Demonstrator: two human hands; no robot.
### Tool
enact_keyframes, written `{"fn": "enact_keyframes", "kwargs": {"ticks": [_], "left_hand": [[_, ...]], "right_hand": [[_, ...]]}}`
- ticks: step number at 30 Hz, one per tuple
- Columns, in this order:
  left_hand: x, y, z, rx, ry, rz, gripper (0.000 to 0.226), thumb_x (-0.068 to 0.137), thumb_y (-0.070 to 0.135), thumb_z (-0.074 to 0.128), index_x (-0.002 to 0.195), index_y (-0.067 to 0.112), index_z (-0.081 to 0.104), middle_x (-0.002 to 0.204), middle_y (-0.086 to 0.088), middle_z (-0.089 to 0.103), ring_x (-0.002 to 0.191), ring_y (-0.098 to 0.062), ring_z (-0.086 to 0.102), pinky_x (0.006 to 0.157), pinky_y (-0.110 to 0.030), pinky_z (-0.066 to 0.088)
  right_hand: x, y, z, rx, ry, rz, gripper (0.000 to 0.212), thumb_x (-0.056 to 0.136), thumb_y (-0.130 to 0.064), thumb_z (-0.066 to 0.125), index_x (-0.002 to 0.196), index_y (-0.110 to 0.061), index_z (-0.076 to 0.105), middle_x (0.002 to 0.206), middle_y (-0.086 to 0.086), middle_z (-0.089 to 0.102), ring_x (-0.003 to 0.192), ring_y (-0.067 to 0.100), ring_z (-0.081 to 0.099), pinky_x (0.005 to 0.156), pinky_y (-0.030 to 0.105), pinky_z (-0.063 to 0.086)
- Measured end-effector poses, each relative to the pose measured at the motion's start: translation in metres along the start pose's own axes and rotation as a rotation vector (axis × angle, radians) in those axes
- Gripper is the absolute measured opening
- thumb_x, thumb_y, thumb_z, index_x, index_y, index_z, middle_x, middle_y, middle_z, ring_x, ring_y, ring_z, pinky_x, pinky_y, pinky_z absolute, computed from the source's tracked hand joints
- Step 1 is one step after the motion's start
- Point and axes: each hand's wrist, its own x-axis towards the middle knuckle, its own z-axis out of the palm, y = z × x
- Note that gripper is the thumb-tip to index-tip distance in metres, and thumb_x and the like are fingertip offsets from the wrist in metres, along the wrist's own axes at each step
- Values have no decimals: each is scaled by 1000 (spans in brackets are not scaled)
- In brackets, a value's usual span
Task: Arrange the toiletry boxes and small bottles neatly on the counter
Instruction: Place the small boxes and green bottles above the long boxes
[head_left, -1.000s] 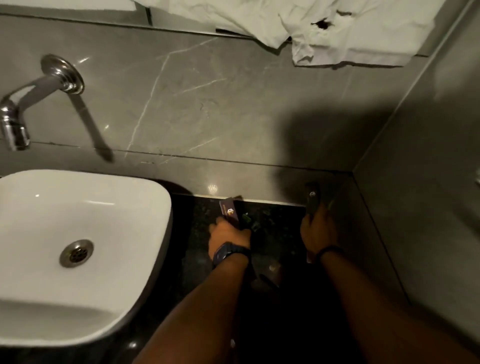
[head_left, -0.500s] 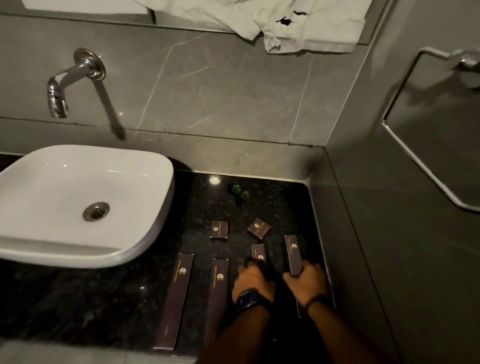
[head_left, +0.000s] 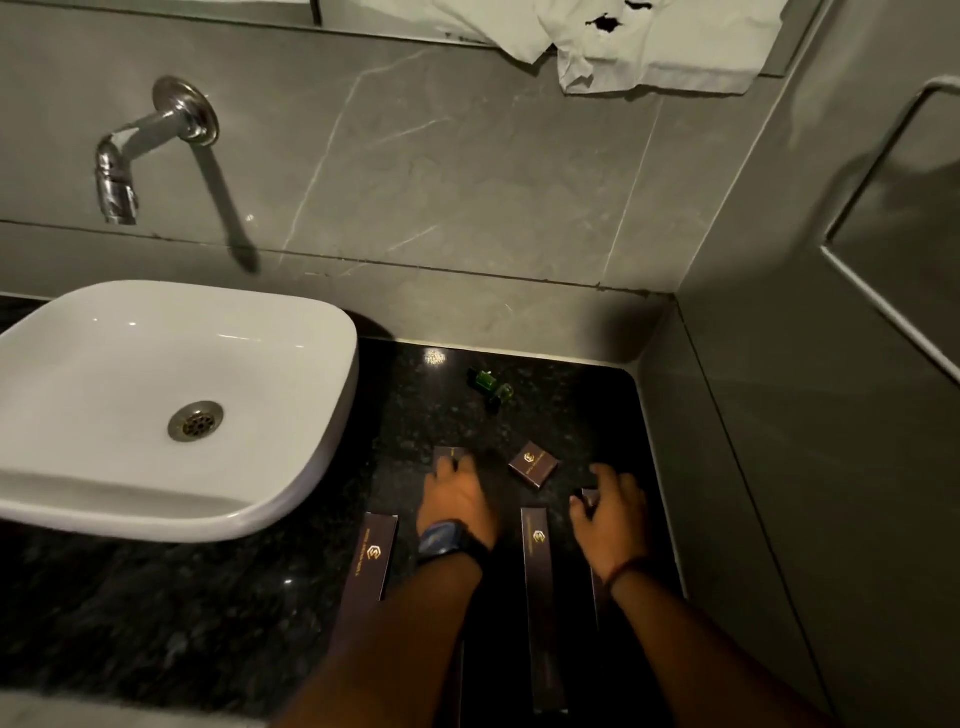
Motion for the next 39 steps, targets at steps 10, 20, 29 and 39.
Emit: {"fn": "enact_keyframes", "kwargs": {"ticks": [10,20,29,39], "left_hand": [[83,-27,-21,209,-215,-122,92,64,62,70,137,15,40,138,-12,41,126,-37,42,100,-48,42],[104,-43,-32,422,-304,54,54,82,41,66,127,15,52,135,-12,49,124,-37,46,101,-47,40],[91,-68,-50,579,-337,161,45,92,25,52,134,11,46,137,-15,46,127,-37,44,102,-44,40],[121,-33,-52,396,-235,197,71,73,36,73,134,17,44,135,-15,42,123,-39,45,103,-46,43]], "right_hand": [[95,-53,19,-504,-516,-454,68,79,-6,64,137,-35,42,141,11,36,127,36,44,109,41,40],[94,-82,43,-254,-535,-348,35,71,-26,71,103,-19,60,116,9,50,107,27,51,94,30,47],[54,-113,69,-198,-638,-399,44,73,-27,70,114,-17,55,126,11,41,113,34,52,102,37,45],[90,-94,27,43,-147,-202,43,76,-36,72,113,-16,61,114,13,56,105,31,59,92,36,51]]}}
